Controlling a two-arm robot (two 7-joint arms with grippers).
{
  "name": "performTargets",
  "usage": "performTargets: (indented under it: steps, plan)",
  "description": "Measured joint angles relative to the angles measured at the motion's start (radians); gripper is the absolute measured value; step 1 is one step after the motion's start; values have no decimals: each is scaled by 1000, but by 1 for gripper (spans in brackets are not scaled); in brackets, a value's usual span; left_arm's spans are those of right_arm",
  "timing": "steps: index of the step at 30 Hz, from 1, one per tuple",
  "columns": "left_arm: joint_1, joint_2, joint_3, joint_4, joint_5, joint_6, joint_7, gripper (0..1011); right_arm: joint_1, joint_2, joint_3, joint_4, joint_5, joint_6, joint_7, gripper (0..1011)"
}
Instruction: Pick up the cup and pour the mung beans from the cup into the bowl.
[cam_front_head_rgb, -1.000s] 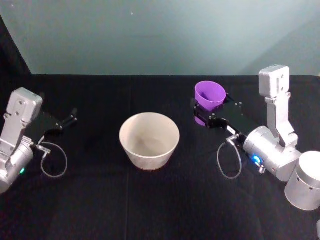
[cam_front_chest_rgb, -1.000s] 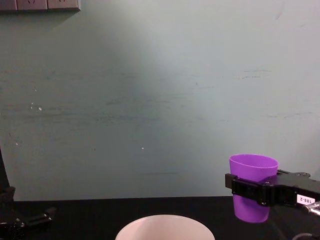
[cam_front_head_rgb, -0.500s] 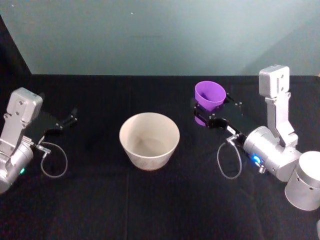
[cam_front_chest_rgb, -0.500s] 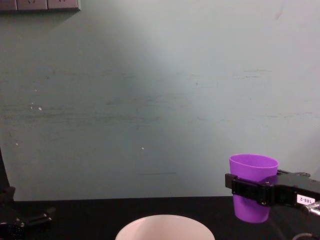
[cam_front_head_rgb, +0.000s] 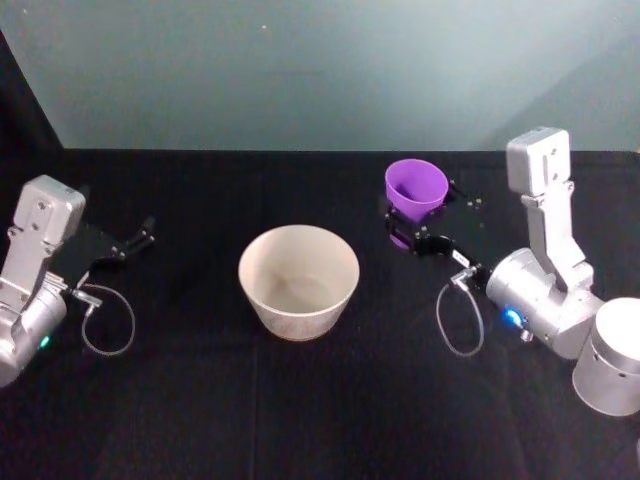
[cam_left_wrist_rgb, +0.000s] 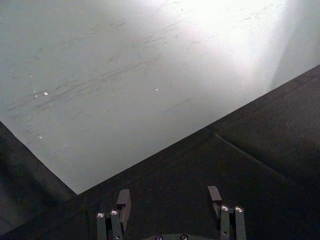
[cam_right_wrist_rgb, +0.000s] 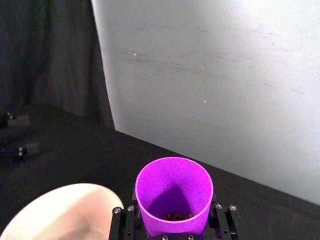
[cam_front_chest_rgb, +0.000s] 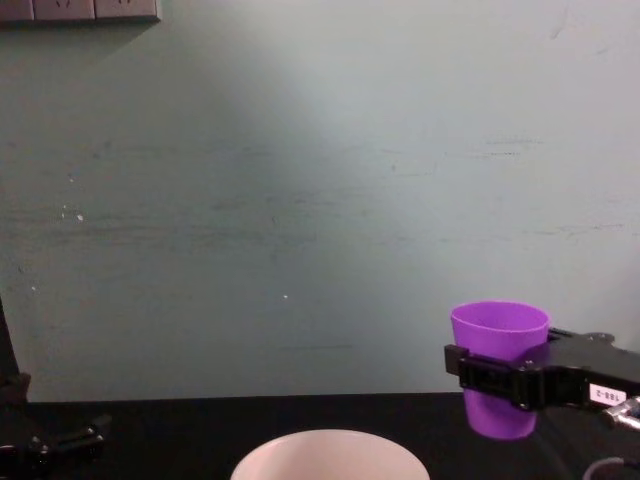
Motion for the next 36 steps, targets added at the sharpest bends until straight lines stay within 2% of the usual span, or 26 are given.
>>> performTargets:
  steps: [5, 9, 10, 12, 14, 18, 19, 25, 28, 33, 34, 36]
  plan:
    - [0, 0, 0, 0, 0, 0, 0, 1000, 15, 19, -31, -15, -66, -4, -9, 723]
    - [0, 0, 0, 0, 0, 0, 0, 1000, 30, 33, -62, -31, -144, 2, -20, 722]
    - [0, 0, 0, 0, 0, 0, 0, 1000, 30, 33, -62, -31, -144, 2, -20, 722]
    - [0, 0, 0, 0, 0, 0, 0, 1000, 41, 41, -83, -42, -200, 14, -26, 722]
    - [0, 0, 0, 0, 0, 0, 0, 1000, 47, 44, -93, -47, -224, 20, -27, 722]
    - [0, 0, 0, 0, 0, 0, 0, 1000, 66, 54, -127, -60, -303, 43, -29, 722]
    - [0, 0, 0, 0, 0, 0, 0, 1000, 66, 54, -127, -60, -303, 43, -29, 722]
    - [0, 0, 0, 0, 0, 0, 0, 1000, 87, 63, -175, -79, -414, 62, -32, 722]
    - [0, 0, 0, 0, 0, 0, 0, 1000, 93, 67, -192, -85, -452, 65, -32, 723]
    - [0, 0, 0, 0, 0, 0, 0, 1000, 105, 74, -229, -98, -542, 78, -35, 722]
    - [0, 0, 0, 0, 0, 0, 0, 1000, 108, 78, -241, -101, -574, 82, -38, 723]
    - [0, 0, 0, 0, 0, 0, 0, 1000, 112, 81, -252, -104, -600, 86, -41, 722]
